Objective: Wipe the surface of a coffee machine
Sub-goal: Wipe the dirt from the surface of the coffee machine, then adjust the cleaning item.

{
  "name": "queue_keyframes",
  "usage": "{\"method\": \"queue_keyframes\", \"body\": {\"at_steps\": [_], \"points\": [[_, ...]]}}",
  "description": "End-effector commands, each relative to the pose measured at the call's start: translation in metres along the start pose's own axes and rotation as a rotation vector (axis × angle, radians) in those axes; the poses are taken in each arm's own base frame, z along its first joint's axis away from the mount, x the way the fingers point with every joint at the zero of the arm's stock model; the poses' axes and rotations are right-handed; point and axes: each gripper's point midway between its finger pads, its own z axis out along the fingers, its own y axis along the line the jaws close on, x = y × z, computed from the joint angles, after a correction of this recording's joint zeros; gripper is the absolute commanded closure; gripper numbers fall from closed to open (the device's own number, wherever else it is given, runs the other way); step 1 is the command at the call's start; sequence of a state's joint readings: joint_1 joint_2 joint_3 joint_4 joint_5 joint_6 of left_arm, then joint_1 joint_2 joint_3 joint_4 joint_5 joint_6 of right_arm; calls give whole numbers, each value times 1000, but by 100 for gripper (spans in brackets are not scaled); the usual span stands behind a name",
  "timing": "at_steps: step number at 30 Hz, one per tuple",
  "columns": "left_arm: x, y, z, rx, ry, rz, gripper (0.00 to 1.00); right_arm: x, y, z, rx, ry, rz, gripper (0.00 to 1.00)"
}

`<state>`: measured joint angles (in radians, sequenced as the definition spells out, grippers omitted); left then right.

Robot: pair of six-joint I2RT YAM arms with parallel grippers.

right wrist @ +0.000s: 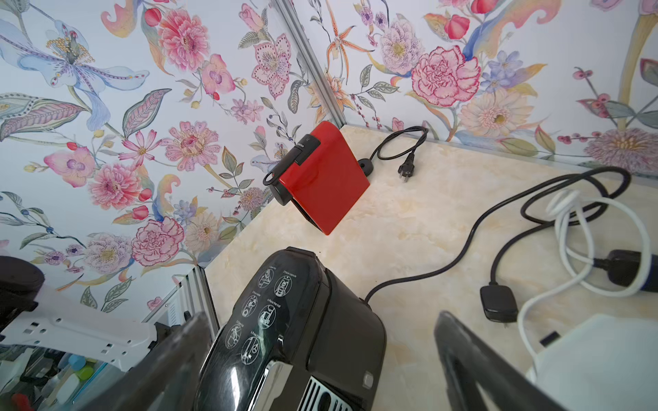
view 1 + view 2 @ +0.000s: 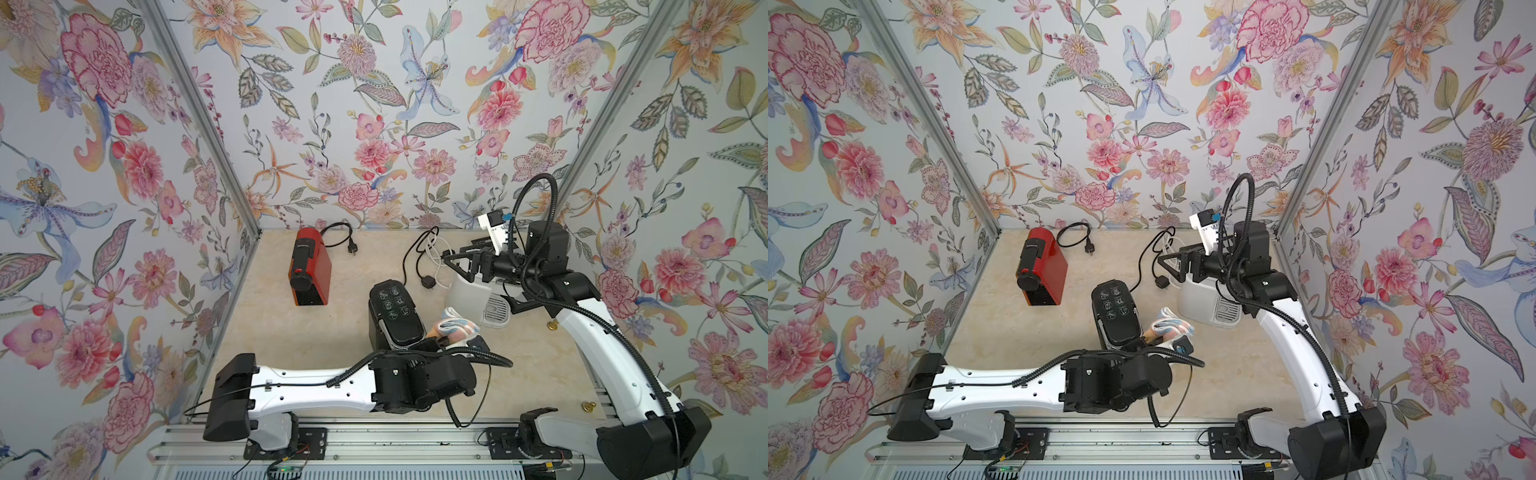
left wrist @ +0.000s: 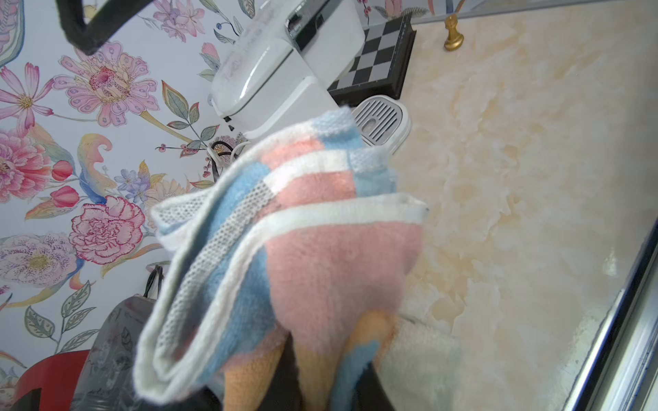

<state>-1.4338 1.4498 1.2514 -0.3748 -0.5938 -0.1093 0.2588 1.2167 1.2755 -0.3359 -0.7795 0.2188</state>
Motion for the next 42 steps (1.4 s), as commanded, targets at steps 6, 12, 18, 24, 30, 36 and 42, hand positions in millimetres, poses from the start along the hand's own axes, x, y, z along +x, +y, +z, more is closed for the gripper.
{"method": "queue_keyframes", "body": {"at_steps": [6,12,18,24,30,36,42], "points": [[1,43,-16,128,-105,-93,100,25,27,-11,-71,25,29,0],[9,75,-19,163,-157,-174,100,41,49,-20,-127,36,27,0],[5,88,-28,195,-209,-199,100,53,64,-18,-160,47,21,0],[-1,84,-24,216,-221,-200,100,59,76,2,-182,70,5,0],[-1,86,-23,203,-232,-212,100,75,70,17,-169,109,27,2],[-4,91,-26,182,-254,-221,100,82,75,23,-228,121,62,14],[-3,88,-21,185,-255,-219,100,84,94,28,-290,125,66,36]]}}
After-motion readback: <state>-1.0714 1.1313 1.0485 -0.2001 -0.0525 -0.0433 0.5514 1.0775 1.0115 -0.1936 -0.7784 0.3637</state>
